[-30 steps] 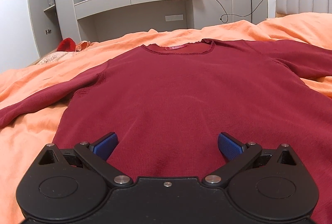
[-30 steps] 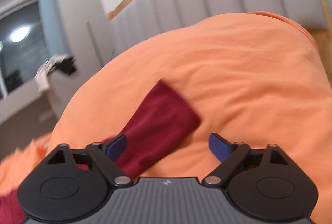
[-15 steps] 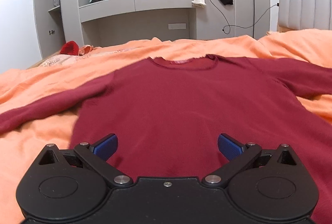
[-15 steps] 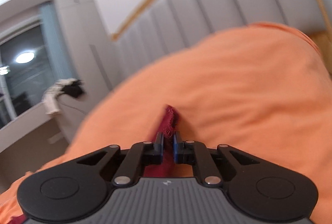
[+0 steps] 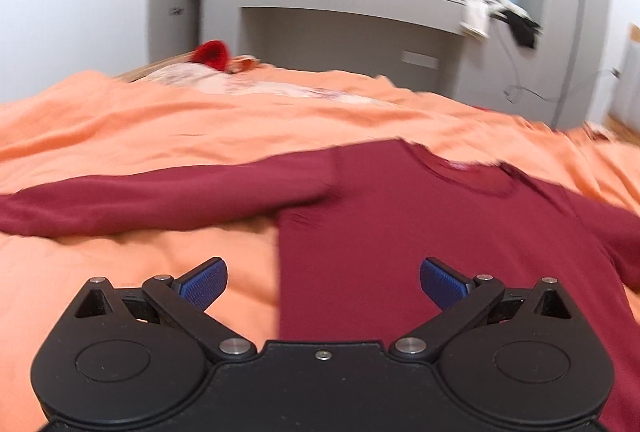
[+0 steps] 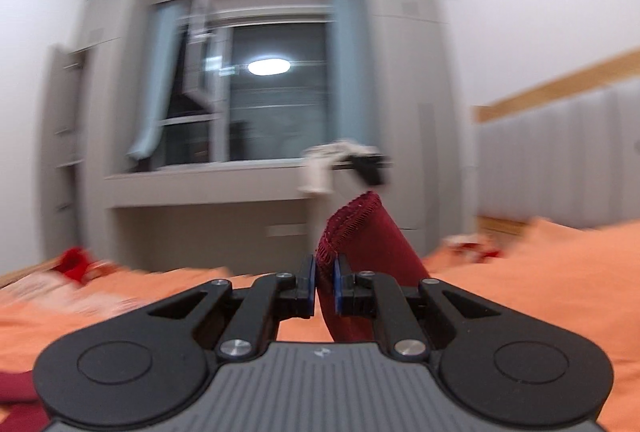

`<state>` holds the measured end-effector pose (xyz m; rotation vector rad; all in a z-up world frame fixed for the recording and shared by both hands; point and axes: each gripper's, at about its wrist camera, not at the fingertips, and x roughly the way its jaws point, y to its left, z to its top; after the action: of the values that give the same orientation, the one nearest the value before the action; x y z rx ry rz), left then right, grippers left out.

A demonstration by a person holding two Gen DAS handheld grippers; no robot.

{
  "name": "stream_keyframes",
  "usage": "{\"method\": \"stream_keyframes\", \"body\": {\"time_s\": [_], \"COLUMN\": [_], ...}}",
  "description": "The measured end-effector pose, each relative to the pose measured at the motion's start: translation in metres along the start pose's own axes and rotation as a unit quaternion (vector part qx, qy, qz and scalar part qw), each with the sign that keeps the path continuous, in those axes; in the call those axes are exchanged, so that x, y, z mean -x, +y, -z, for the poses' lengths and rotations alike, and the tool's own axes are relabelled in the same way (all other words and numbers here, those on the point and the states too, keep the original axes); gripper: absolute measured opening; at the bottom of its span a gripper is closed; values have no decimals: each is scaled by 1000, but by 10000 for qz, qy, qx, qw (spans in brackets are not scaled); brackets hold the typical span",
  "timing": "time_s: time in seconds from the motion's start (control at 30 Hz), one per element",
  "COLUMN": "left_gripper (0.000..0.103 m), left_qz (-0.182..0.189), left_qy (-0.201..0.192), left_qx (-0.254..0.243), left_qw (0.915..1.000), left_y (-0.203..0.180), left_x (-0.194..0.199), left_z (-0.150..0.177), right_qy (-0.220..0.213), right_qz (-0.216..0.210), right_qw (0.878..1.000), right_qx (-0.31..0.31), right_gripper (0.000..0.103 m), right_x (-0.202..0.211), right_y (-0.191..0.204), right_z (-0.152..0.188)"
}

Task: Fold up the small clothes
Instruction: 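Carry the sleeve across the shirt body and open the right gripper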

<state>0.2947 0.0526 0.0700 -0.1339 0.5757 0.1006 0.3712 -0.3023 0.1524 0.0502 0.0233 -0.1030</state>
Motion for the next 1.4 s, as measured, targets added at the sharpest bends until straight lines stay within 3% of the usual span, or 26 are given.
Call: {"method": "stream_keyframes", "body": {"time_s": [0.13, 0.27, 0.47, 0.67, 0.73, 0.8, 0.87, 0.93, 1.07, 1.13, 1.23, 1.33, 1.4], "left_gripper": [103, 102, 103, 102, 103, 103, 103, 103, 103, 103, 103, 103, 103], "left_qz": [-136, -232, -233, -267, -240, -135, 20, 179, 321, 352, 219, -69, -156], "left_qy": [-47, -267, -341, -243, -210, -193, -180, -143, -32, 61, 298, 787, 836], "left_qx": [456, 827, 1183, 1117, 1052, 994, 915, 744, 271, 1, -280, -459, -543], "left_qw": [9989, 9959, 9921, 9931, 9939, 9948, 9956, 9970, 9991, 9994, 9989, 9958, 9949], "left_y": [26, 50, 71, 74, 72, 70, 65, 56, 34, 21, 6, -2, -3], "left_x": [-2, 2, 5, 0, -2, -4, -6, -9, -16, -22, -34, -52, -58], "left_z": [-14, -25, -32, -28, -26, -24, -22, -19, -8, -1, 9, 21, 26], "right_qy": [181, 449, 961, 1480, 1570, 1605, 1600, 1649, 1745, 1750, 1689, 1684, 1661], "right_qz": [-819, -1530, -2297, -2579, -2721, -2842, -2939, -2983, -2993, -2920, -2537, -2019, -1686], "right_qw": [9954, 9813, 9393, 9089, 9010, 8934, 8882, 8848, 8907, 8988, 9185, 9410, 9554], "right_qx": [469, 1077, 2358, 2924, 2991, 3088, 3148, 3177, 2945, 2761, 2519, 2133, 1763], "right_gripper": [10, 10, 10, 11, 17, 34, 61, 67, 90, 94, 102, 102, 102], "right_x": [-6, 2, 12, 27, 35, 46, 54, 59, 74, 80, 83, 70, 56], "right_y": [63, 121, 186, 211, 212, 208, 204, 196, 160, 139, 106, 74, 50], "right_z": [9, 39, 93, 130, 133, 134, 136, 136, 137, 135, 129, 119, 112]}}
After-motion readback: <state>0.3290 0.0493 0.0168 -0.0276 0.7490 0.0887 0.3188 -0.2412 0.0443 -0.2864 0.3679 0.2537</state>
